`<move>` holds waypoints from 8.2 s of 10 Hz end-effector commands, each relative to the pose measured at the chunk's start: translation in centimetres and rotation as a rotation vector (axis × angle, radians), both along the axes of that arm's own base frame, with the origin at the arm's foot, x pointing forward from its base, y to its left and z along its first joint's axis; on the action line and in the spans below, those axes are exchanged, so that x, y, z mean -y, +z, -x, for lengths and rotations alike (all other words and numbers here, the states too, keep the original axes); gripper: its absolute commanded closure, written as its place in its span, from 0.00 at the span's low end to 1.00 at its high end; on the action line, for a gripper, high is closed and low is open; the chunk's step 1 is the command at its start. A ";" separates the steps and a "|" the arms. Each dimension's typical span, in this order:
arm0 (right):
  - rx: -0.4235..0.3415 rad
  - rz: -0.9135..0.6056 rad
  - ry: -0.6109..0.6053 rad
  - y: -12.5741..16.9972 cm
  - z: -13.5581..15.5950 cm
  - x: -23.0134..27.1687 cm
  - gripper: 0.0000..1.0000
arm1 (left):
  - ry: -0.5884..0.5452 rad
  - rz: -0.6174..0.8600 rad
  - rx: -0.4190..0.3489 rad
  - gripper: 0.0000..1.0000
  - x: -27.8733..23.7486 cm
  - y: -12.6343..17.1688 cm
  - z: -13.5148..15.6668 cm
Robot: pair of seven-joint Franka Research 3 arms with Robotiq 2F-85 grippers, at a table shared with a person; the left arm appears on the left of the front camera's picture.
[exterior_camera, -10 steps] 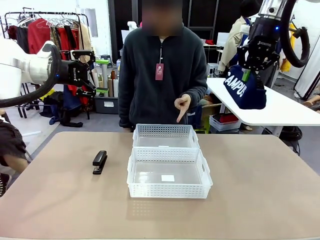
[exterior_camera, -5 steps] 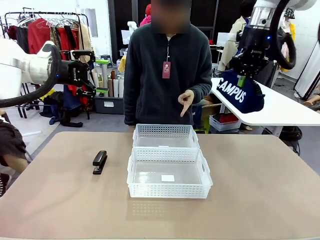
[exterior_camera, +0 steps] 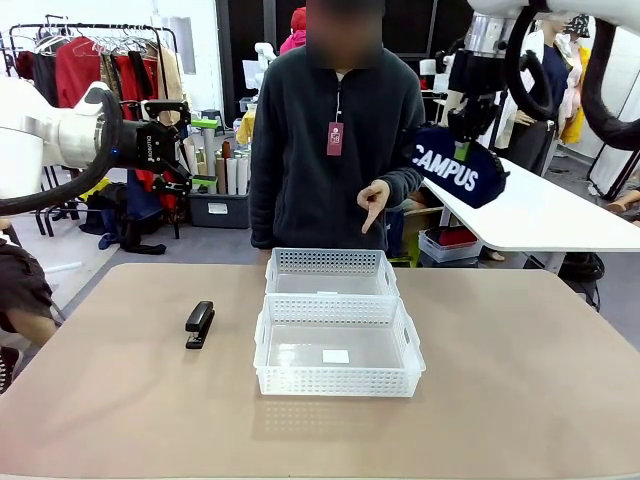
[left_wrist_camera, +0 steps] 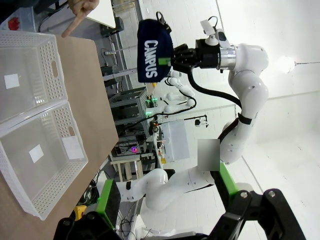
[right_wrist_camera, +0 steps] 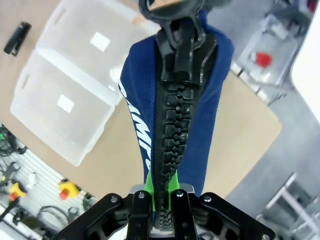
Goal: Distribute items into two baskets.
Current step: Move the picked Pencil pouch towards the Organizing basket indicated by the person, stopping as directed, then place the picked Pencil pouch into the Organizing basket as instructed by the person.
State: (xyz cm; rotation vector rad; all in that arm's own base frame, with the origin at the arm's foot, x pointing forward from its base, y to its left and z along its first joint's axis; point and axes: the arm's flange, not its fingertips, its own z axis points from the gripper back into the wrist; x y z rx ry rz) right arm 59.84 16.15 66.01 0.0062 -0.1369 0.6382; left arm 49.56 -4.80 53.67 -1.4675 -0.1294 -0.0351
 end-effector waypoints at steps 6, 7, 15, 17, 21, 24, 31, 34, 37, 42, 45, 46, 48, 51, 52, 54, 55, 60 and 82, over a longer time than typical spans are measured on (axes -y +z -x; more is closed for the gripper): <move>0.082 -0.013 0.403 -1.2 -2.8 -5.6 1.00 | 0.005 0.000 0.004 0.00 -0.1 0.2 0.0; 0.072 0.013 0.456 -1.8 -3.3 -6.8 1.00 | 0.005 0.000 0.004 0.00 -0.1 0.2 0.0; 0.131 0.131 0.723 -6.3 -3.9 -15.6 1.00 | 0.005 0.000 0.004 0.00 -0.1 0.2 0.0; 0.130 0.136 0.752 -7.1 -3.6 -17.1 1.00 | 0.005 0.000 0.004 0.00 -0.1 0.2 0.0; 0.097 0.117 0.734 -8.5 -2.5 -17.4 1.00 | 0.005 0.000 0.004 0.00 -0.1 0.2 0.0; 0.097 0.117 0.734 -8.5 -2.5 -17.4 1.00 | 0.005 0.000 0.004 0.00 -0.1 0.2 0.0; 0.097 0.117 0.734 -8.5 -2.5 -17.4 1.00 | 0.005 0.000 0.004 0.00 -0.1 0.2 0.0; 0.097 0.117 0.734 -8.5 -2.5 -17.4 1.00 | 0.005 0.000 0.004 0.00 -0.1 0.2 0.0; 0.097 0.117 0.734 -8.5 -2.5 -17.4 1.00 | 0.005 0.000 0.004 0.00 -0.1 0.2 0.0; 0.097 0.117 0.734 -8.5 -2.5 -17.4 1.00 | 0.005 0.000 0.004 0.00 -0.1 0.2 0.0; 0.097 0.117 0.734 -8.5 -2.5 -17.4 1.00 | 0.005 0.000 0.004 0.00 -0.1 0.2 0.0; 0.086 0.118 0.734 -8.9 -2.5 -17.4 1.00 | 0.005 0.000 0.004 0.00 -0.1 0.2 0.0; 0.035 0.137 0.857 -11.7 -3.5 -18.1 1.00 | 0.005 0.000 0.004 0.00 -0.1 0.2 0.0; 0.003 0.179 0.972 -16.4 -4.3 -19.0 1.00 | 0.005 0.000 0.004 0.00 -0.1 0.2 0.0; -0.006 0.194 0.989 -18.2 -4.7 -19.3 1.00 | 0.005 0.000 0.004 0.00 -0.1 0.2 0.0; -0.052 0.229 1.022 -21.4 -5.0 -19.9 1.00 | 0.005 0.000 0.004 0.00 -0.1 0.2 0.0; -0.069 0.228 1.031 -22.7 -5.4 -19.8 1.00 | 0.005 0.000 0.004 0.00 -0.1 0.2 0.0; -0.108 0.226 0.990 -26.8 -6.3 -20.4 1.00 | 0.005 0.000 0.004 0.00 -0.1 0.2 0.0; -0.057 0.090 0.838 -24.4 -7.1 -18.6 0.00 | 0.005 0.000 0.004 0.00 -0.1 0.2 0.0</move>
